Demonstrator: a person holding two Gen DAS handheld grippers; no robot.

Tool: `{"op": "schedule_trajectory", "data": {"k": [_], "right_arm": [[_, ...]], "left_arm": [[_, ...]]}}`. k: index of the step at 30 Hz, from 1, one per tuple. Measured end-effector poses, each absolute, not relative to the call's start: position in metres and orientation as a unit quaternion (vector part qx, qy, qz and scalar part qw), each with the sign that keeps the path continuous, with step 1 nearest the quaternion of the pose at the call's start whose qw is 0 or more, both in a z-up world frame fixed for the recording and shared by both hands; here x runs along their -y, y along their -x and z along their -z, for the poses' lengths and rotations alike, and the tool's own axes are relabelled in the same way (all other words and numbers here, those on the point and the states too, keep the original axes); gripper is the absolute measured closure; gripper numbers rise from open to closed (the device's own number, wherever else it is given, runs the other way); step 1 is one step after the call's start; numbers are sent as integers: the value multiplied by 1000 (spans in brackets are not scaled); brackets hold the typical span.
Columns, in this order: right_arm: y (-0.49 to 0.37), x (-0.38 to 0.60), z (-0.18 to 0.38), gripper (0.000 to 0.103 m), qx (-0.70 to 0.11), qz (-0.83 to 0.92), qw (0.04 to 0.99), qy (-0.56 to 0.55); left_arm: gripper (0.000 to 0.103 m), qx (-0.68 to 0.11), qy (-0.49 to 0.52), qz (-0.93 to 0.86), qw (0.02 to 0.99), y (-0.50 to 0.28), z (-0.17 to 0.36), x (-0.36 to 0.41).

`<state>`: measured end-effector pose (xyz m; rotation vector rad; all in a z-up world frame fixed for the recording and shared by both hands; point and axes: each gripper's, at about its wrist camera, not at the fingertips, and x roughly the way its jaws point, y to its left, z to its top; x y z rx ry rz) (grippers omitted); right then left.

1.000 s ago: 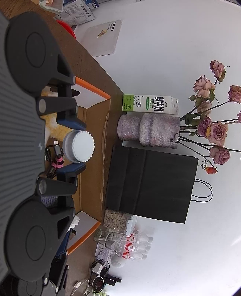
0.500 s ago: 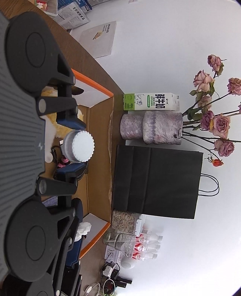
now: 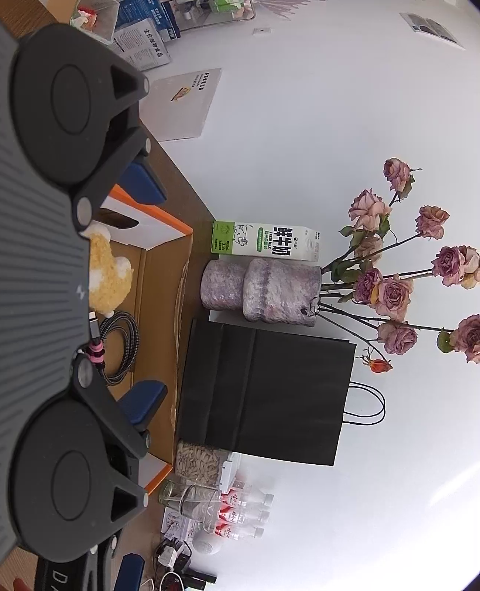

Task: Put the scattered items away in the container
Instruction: 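Carry the tissue and white cap into the box and open both tools, then move both tools back toward the remaining items beside the box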

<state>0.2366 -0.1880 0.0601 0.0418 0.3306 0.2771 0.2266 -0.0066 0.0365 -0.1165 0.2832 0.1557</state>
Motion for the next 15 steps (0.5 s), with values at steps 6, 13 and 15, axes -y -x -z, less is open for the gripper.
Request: {"op": "schedule_trajectory", "data": {"k": [6, 13, 15], "right_arm": [[-231, 185, -60, 0, -162, -140, 977, -12], [-227, 185, -58, 0, -165, -136, 977, -8], [-226, 185, -58, 0, -163, -136, 977, -7]], "left_arm": [[0, -140, 47, -75, 986, -223, -33, 12], [0, -138, 46, -72, 987, -219, -32, 13], [0, -139, 44, -72, 987, -218, -32, 14]]}}
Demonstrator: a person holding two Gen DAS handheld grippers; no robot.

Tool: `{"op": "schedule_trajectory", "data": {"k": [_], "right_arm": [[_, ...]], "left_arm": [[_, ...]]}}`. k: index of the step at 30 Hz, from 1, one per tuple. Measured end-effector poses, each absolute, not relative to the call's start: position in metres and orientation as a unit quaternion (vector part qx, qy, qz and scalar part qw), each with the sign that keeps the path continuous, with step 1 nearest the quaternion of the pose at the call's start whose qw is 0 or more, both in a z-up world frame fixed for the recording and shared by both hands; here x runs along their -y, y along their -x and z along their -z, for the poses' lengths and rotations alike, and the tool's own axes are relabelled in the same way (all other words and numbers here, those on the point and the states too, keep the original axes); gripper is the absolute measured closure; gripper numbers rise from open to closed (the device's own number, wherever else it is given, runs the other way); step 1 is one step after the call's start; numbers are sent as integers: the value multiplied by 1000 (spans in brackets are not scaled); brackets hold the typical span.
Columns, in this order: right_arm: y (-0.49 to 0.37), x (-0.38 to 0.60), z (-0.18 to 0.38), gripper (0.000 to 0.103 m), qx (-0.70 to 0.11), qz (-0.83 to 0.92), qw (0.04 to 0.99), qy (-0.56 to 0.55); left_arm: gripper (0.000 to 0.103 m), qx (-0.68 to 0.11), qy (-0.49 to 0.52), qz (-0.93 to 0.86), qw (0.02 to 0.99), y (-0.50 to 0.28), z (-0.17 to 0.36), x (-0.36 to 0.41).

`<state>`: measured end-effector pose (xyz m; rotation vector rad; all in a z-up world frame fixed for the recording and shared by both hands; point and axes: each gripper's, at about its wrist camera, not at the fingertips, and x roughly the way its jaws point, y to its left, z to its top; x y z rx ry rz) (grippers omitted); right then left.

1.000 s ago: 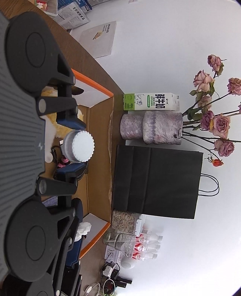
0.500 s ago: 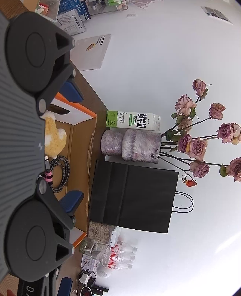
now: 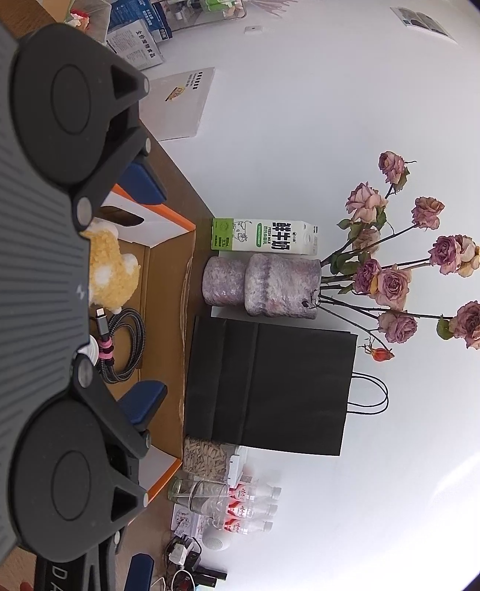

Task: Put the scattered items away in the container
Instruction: 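Move both tools back toward the remaining items beside the box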

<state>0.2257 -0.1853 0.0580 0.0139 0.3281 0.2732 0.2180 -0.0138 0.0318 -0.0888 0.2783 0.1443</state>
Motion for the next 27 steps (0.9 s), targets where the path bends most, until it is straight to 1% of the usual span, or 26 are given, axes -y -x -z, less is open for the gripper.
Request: {"op": "schedule_trajectory", "data": {"k": [13, 27], "right_arm": [[-214, 189, -53, 0, -160, -132, 978, 6], [-184, 210, -32, 0, -157, -123, 980, 20]], "left_arm": [[0, -135, 36, -53, 989, -204, -22, 13], [0, -113, 12, -42, 993, -173, -13, 3]]}}
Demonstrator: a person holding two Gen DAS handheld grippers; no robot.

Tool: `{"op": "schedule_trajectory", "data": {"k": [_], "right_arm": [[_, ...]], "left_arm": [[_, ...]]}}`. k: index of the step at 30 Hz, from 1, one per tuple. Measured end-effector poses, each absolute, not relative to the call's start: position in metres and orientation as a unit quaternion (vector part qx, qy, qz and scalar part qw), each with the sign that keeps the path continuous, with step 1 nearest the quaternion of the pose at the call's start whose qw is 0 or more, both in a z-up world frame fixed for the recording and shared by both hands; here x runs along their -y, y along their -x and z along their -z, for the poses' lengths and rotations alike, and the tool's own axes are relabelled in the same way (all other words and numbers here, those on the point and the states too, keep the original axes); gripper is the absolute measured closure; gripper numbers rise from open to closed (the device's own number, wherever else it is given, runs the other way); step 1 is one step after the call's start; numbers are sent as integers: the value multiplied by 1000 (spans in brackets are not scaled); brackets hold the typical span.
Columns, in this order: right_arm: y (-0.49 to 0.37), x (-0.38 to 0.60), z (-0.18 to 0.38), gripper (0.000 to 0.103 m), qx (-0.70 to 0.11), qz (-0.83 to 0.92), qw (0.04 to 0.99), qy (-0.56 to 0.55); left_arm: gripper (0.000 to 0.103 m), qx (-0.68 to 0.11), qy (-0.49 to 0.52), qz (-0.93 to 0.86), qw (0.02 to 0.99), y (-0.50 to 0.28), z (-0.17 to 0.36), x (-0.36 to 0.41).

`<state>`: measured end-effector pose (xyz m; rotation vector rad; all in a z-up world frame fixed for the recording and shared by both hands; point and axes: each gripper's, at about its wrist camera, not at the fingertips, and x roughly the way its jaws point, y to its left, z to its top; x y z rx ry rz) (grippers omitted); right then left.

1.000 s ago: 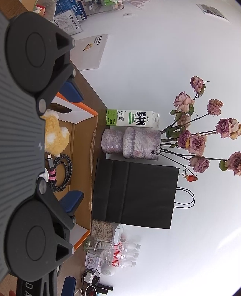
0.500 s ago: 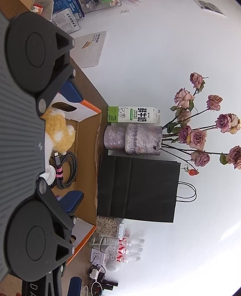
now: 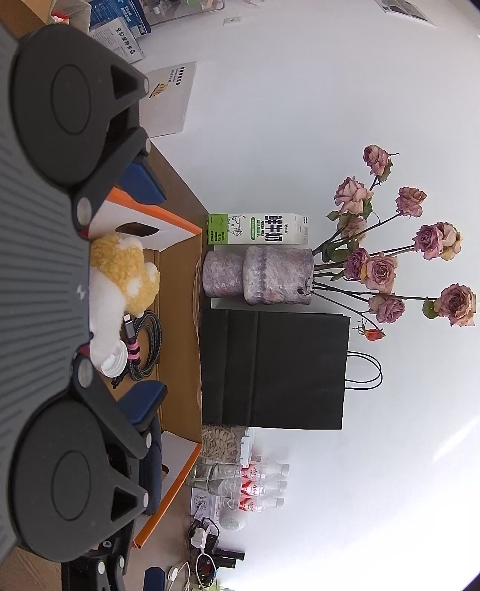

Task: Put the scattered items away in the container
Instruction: 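Move both tools back toward the remaining items beside the box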

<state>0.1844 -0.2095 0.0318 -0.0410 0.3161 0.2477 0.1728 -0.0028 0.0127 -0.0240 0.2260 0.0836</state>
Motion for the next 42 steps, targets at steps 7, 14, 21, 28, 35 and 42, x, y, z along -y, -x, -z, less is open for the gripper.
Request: {"op": "schedule_trajectory", "data": {"k": [7, 14, 21, 28, 35, 42], "right_arm": [[-175, 226, -19, 0, -176, -105, 979, 13], [-170, 234, -9, 0, -191, -91, 977, 17], [-174, 237, -4, 0, -214, -83, 973, 14], [-176, 233, -1, 0, -224, -83, 971, 23], [-178, 230, 3, 0, -233, -81, 969, 30], [-181, 230, 5, 0, -244, -82, 966, 30]], "left_arm": [[0, -111, 7, -50, 993, -163, -9, -5], [0, -118, 6, -62, 991, -154, -1, -17], [0, -134, 21, -82, 987, -151, 5, -33], [0, -140, 24, -92, 986, -148, 7, -44], [0, -147, 28, -96, 984, -144, 10, -53], [0, -160, 27, -99, 982, -146, 14, -61]]}}
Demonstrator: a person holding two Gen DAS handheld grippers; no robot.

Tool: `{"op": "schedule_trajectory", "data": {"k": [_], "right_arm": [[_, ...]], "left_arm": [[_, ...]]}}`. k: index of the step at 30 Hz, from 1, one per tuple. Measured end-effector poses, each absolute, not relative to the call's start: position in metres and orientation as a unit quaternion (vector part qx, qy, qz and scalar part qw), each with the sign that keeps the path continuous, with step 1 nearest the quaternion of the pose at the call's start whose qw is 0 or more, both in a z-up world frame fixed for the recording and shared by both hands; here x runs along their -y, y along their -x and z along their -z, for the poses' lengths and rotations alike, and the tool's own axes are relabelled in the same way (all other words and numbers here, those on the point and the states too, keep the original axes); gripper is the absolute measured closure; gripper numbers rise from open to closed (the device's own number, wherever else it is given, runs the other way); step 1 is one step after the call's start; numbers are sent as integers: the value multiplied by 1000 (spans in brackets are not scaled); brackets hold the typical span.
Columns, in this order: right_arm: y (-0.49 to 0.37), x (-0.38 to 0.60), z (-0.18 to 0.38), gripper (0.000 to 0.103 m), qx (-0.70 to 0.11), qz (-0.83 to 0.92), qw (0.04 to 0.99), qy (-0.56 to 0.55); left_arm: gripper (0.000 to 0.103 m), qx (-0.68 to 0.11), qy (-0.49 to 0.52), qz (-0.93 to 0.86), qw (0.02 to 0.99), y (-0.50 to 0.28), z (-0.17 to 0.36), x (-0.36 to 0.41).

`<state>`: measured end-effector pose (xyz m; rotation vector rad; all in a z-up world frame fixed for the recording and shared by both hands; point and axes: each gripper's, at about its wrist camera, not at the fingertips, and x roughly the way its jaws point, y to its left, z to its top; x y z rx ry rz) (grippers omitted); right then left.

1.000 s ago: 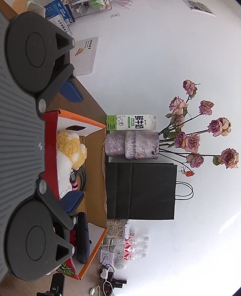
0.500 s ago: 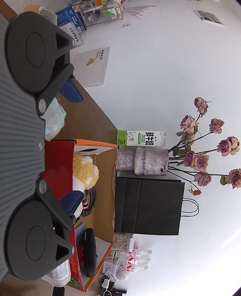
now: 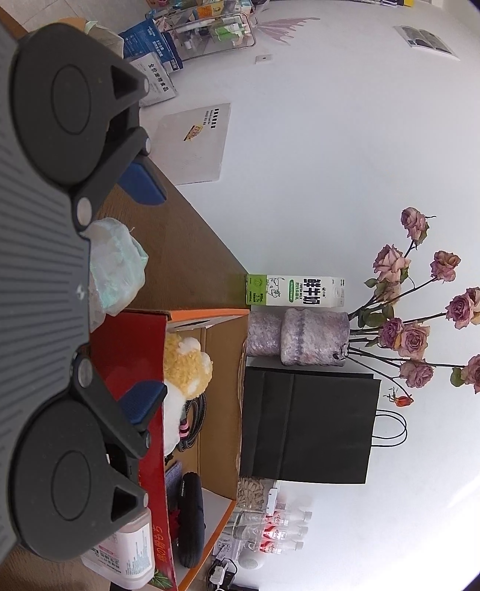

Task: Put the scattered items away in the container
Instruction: 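Move both tools back toward the remaining items beside the box, then grasp the small white cap with the right tool while the left tool grasps the wrapped bundle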

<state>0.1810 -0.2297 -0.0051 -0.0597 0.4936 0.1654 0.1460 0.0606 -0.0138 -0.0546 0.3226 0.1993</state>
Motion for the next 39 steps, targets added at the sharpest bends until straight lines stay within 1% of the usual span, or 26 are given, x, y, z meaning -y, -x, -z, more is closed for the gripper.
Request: {"op": "schedule_trajectory", "data": {"k": [6, 8, 12, 16, 17, 20, 21, 22, 23, 39], "right_arm": [[-184, 227, 7, 0, -255, -86, 963, 34], [-186, 227, 7, 2, -261, -87, 961, 35], [-193, 232, 9, 8, -271, -68, 960, 29], [-208, 233, 14, 22, -302, -69, 951, 25], [-212, 233, 15, 24, -310, -73, 948, 25], [-221, 232, 18, 35, -323, -88, 942, 21], [-222, 231, 18, 48, -322, -91, 942, 22], [-221, 231, 17, 77, -318, -95, 943, 23], [-219, 231, 17, 75, -314, -102, 944, 22], [-193, 226, 6, 76, -263, -99, 959, 31]], "left_arm": [[0, -165, 30, -101, 981, -146, 15, -65], [0, -168, 32, -102, 980, -146, 16, -67], [0, -169, 34, -100, 980, -145, 16, -70], [0, -177, 36, -101, 978, -147, 16, -71], [0, -178, 37, -100, 978, -148, 16, -71], [0, -179, 37, -100, 978, -148, 17, -71], [0, -180, 36, -101, 978, -148, 17, -71], [0, -182, 36, -101, 977, -149, 17, -71], [0, -184, 36, -101, 977, -149, 17, -71], [0, -187, 39, -101, 976, -150, 17, -72]]}}
